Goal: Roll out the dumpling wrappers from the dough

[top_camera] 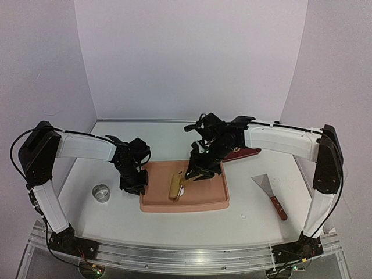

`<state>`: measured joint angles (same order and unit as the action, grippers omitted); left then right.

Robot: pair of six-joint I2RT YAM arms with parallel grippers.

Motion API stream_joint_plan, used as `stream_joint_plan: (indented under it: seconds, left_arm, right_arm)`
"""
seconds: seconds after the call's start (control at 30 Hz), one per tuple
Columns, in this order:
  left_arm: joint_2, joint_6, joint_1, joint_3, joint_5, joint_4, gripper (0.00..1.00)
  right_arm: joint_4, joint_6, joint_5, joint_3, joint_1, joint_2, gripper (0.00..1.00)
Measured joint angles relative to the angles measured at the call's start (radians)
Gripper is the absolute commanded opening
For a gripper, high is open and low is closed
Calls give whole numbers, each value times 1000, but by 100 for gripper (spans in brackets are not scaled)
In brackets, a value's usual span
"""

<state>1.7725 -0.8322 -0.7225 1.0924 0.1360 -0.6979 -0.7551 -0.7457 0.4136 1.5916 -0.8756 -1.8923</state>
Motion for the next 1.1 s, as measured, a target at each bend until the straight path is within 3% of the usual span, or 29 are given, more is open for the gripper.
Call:
stream_joint_plan:
  seconds: [0.5, 1.1]
  left_arm:
    - [6, 21, 4, 1, 6, 2, 4]
    - [29, 20, 4, 23, 23, 16, 2]
  right_arm:
    - [92, 37, 57, -51, 31, -23, 0]
    - [229, 138, 179, -77, 109, -102, 0]
